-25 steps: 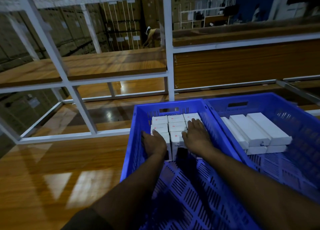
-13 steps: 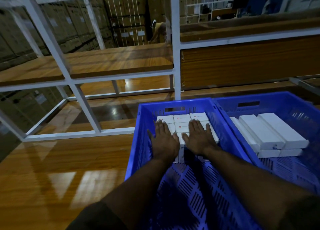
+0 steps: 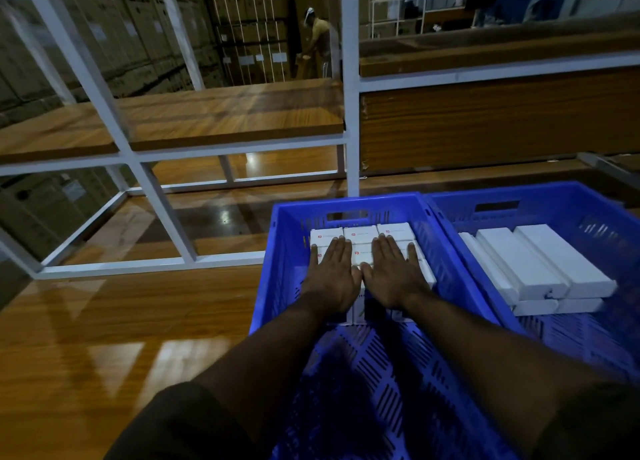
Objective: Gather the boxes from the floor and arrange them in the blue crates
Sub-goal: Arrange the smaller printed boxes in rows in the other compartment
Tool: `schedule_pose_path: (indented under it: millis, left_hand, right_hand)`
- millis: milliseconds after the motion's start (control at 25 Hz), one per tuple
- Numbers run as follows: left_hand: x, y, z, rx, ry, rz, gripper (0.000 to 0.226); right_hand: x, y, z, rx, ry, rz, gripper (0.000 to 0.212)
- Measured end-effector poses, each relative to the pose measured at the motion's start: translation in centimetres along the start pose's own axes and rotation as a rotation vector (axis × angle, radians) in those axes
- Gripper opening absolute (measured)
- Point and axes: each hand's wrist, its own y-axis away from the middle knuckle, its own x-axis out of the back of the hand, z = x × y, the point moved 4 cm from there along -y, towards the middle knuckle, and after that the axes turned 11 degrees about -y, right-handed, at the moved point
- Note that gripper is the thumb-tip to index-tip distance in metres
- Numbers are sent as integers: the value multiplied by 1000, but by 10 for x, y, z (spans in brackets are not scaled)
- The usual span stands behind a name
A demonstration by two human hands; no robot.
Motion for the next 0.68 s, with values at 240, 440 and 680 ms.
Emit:
schedule_pose_path:
  millis: [240,440,680]
  left_hand:
    - [-1,1,0,7,22,15,71]
    - [1,-1,-1,3,65,-14,61]
    - [17,-10,-9,11,238,-95,65]
  right_hand:
    - [0,0,0,1,7,16,68]
    - [3,-3,4,12,-71,-31,72]
    - [20,5,8,32,-321,115,72]
